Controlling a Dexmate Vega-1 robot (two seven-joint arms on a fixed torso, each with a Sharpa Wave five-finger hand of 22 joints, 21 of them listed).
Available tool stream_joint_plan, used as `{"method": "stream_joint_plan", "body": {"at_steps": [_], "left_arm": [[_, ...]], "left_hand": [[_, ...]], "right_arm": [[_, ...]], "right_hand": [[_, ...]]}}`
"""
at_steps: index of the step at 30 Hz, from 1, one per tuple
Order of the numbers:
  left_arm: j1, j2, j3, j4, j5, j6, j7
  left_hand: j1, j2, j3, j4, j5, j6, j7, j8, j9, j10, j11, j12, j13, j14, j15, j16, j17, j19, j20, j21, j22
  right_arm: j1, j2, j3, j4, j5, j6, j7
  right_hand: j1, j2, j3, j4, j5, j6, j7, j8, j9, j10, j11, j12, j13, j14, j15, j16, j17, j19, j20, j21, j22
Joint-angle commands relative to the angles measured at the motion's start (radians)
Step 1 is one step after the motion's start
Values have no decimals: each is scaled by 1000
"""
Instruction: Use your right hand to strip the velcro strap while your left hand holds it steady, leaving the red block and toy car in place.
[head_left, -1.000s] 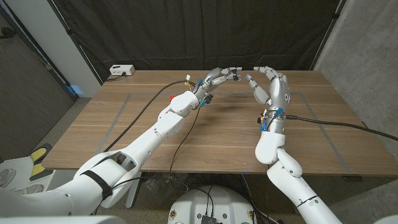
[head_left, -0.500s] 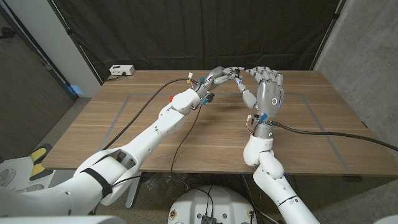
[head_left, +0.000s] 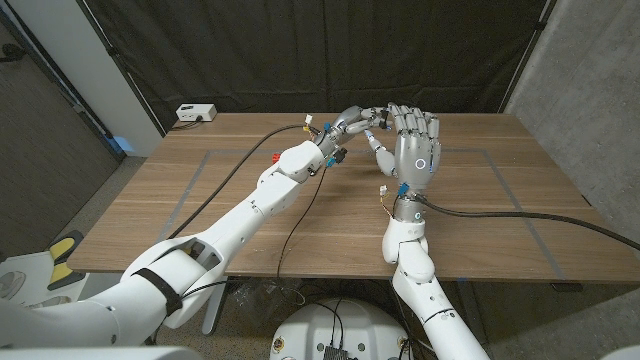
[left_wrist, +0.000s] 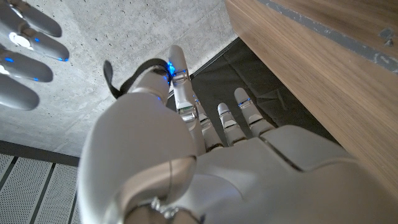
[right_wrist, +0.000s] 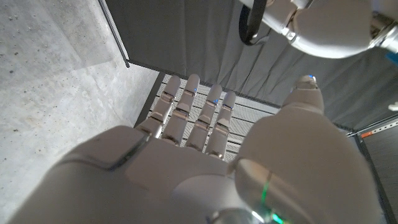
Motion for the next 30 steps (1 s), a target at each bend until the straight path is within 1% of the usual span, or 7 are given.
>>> {"method": "stream_joint_plan", "body": {"at_steps": [1,4,13,17,20,24,30], "left_arm": [[4,5,-1,-22,-22,36,-17],[8,8,-2,-30,-28,40,-20],[11,12,-4,-37,-42,44,-29],[10,9,-4,-34,-48,44,-34],[11,10,-4,-33,-49,43,-33],[10,12,-3,-31,-49,39,-39],[5,9,0,-17,-52,29,-53]], "left_hand": [[10,2,13,-1,-5,6,9,-3,3,11,-4,-3,2,-6,-80,-2,3,-6,2,5,3],[12,1,15,-2,-6,7,10,-3,3,11,-4,-3,2,-7,-79,-3,3,-7,3,6,3],[15,-3,20,-3,-8,5,12,-5,4,13,-3,-5,2,-8,-77,-3,3,-9,3,9,3],[16,-3,22,-2,-9,6,12,-6,4,14,-3,-6,2,-8,-77,-4,4,-11,6,10,3],[16,-3,23,-2,-10,6,11,-7,4,13,-3,-7,2,-8,-78,-4,4,-10,7,12,4],[15,-3,25,0,-11,4,7,-8,4,14,-3,-8,2,-7,-77,-4,5,-11,9,14,4],[13,-4,28,3,-13,2,1,-11,5,13,-3,-11,2,-8,-77,-4,6,-15,11,16,4]], "right_arm": [[60,3,-7,88,-54,-58,-5],[69,0,-4,101,-54,-58,-5],[78,0,1,124,-53,-79,-5],[69,7,15,115,-51,-58,-5],[54,14,29,96,-56,-31,-5],[40,21,44,80,-63,-8,-5],[27,40,69,78,-65,36,-5]], "right_hand": [[53,12,10,-25,24,46,-18,34,10,44,-21,23,6,26,-169,4,0,19,-13,-1,3],[94,21,20,-41,41,73,-31,52,16,72,-36,39,8,59,-179,11,-2,39,-23,4,3],[143,31,32,-60,59,50,-37,51,21,58,-45,37,10,67,-179,6,-4,43,-29,5,3],[187,45,46,-72,77,77,-55,69,27,91,-61,52,11,99,-183,13,-4,53,-37,9,3],[223,61,60,-79,89,102,-61,82,29,104,-59,57,11,114,-184,14,-5,59,-44,13,4],[269,82,79,-78,100,178,-65,106,12,179,-65,85,12,178,-187,28,-5,89,-55,29,4],[291,98,91,-72,101,226,-64,118,-4,219,-73,96,13,233,-190,39,-2,102,-59,42,5]]}}
